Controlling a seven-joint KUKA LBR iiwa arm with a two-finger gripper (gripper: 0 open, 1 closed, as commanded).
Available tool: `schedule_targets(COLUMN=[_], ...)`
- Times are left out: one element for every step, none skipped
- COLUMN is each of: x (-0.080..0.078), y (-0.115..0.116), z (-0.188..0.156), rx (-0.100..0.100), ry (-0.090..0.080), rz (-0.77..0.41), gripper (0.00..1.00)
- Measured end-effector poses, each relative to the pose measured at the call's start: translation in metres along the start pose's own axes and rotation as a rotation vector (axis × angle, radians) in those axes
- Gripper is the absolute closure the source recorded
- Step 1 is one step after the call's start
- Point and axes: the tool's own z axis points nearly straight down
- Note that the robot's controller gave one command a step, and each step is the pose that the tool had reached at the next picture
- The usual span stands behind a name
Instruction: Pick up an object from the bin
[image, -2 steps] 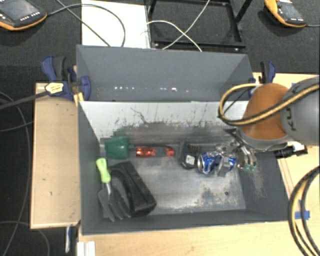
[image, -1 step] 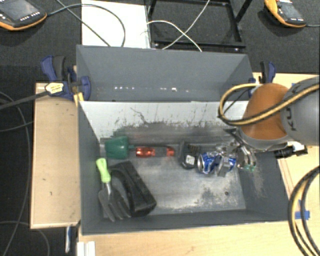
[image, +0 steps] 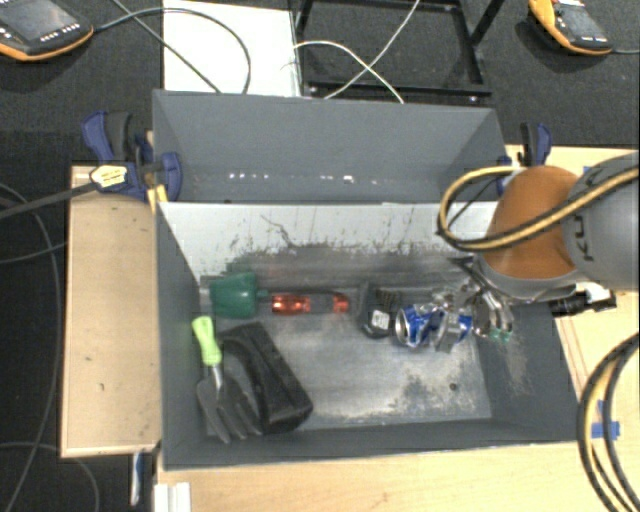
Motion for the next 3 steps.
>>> schedule_targets(x=[0.002,0.002,0.001], y=[0.000,0.000,0.000], z=[-0.010,-0.031,-0.048], rx=[0.000,-0.001,-0.001], ry=[0.004,0.006,0.001], rz=[0.000,-0.001,-0.002], gripper=[1.00,1.00,1.00])
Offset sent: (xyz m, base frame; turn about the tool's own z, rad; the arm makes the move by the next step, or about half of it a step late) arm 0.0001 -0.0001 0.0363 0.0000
